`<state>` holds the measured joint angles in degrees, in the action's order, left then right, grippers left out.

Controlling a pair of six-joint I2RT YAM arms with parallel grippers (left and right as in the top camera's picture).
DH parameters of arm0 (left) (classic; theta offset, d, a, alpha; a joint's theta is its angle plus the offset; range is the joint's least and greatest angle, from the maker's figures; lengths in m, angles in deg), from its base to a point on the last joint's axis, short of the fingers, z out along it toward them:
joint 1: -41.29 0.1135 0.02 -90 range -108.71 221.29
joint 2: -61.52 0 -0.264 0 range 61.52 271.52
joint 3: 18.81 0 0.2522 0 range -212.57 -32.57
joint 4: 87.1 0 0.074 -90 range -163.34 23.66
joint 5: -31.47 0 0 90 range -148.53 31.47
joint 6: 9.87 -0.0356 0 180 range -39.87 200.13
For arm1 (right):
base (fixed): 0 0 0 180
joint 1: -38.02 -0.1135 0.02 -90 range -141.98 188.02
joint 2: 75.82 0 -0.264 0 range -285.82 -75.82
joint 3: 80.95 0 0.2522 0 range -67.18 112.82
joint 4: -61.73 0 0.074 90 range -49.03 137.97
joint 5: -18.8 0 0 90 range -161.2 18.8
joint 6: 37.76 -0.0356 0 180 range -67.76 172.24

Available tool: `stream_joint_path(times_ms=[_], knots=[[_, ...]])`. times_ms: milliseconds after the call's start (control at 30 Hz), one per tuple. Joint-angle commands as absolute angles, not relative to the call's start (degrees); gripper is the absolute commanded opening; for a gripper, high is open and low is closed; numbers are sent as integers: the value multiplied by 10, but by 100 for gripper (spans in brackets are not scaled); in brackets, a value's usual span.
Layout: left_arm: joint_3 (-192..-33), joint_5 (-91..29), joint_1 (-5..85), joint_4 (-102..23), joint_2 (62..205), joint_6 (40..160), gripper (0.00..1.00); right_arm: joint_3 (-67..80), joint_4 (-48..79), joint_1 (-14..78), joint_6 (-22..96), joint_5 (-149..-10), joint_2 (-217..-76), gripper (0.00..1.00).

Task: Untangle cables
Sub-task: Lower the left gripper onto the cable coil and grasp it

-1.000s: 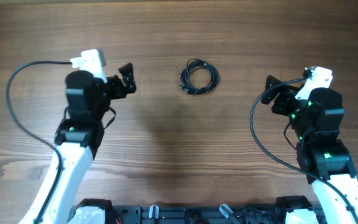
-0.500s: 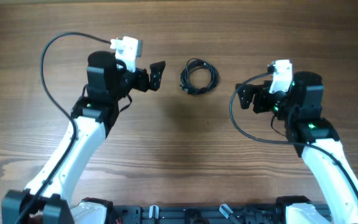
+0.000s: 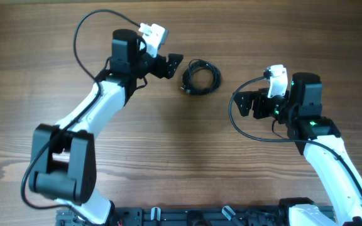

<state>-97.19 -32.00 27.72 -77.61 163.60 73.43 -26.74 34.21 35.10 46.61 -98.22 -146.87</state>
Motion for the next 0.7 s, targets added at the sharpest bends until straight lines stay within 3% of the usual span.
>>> stream_joint_path(times_ms=[0,133,533,667], knots=[[-1018,-299,264,-778,1680,700,87,-251,333,350,477,-995,-1475,100],[-1028,-270,258,-778,1710,693,82,-251,333,350,476,-990,-1475,100],[-1033,-274,218,-744,1753,670,82,-251,315,350,476,-982,-1475,100],[-1033,-305,201,-749,1772,647,78,-251,303,350,477,-983,-1475,100]])
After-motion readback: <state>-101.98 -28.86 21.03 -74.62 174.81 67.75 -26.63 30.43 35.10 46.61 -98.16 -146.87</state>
